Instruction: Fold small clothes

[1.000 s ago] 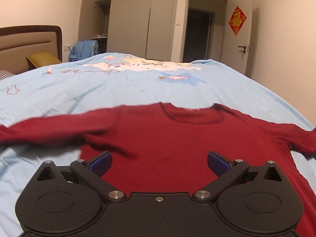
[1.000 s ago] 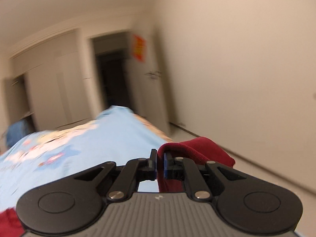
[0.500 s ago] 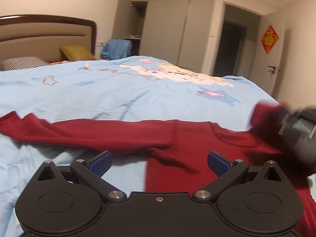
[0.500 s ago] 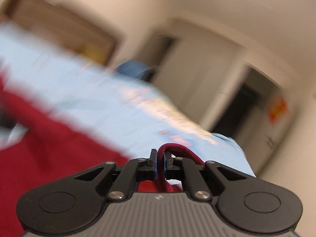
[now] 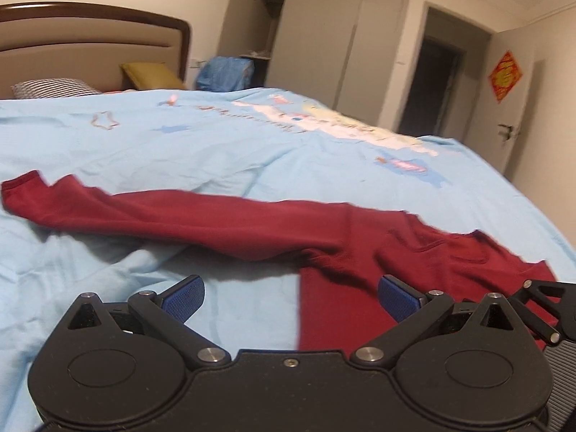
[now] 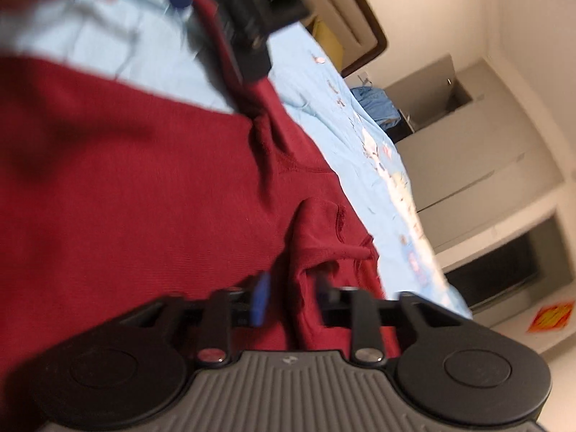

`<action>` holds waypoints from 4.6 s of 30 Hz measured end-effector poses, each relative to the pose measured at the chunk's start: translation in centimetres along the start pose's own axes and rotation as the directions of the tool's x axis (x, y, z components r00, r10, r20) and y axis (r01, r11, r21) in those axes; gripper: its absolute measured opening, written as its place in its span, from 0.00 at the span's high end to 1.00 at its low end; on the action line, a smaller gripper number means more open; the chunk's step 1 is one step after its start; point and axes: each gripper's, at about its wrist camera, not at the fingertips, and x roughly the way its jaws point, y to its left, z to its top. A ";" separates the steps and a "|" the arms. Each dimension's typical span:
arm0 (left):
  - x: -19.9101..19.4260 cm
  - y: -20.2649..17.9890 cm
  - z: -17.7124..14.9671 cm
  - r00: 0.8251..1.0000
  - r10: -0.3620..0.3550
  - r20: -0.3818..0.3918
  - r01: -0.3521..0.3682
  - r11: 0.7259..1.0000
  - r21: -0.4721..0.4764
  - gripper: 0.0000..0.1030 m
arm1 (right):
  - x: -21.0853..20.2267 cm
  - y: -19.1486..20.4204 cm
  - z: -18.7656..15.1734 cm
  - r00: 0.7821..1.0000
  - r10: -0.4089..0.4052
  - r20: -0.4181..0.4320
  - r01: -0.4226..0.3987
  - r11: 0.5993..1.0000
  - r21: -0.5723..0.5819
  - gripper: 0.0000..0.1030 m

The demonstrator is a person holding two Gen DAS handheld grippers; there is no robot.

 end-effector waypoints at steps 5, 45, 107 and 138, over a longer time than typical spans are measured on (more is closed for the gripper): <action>1.1 -2.8 -0.1 0.995 -0.102 0.015 0.101 0.993 0.062 0.01 | -3.2 -3.4 -2.0 0.999 0.045 0.020 -0.048 0.972 0.228 0.36; 9.8 -5.2 -2.7 0.985 0.151 -0.089 -0.129 0.968 0.215 0.00 | -3.3 -18.1 -26.2 0.971 -0.047 -0.236 0.240 0.149 0.959 0.82; 0.2 18.7 4.1 0.946 0.306 -0.102 -0.321 0.926 -0.199 0.01 | -17.0 -6.4 -15.4 0.999 0.036 -0.006 -0.010 0.428 0.904 0.00; -0.8 24.3 6.1 0.874 0.476 0.097 -0.377 0.791 -0.482 0.96 | -16.2 -0.9 -14.0 0.995 0.014 -0.100 0.082 0.455 0.887 0.00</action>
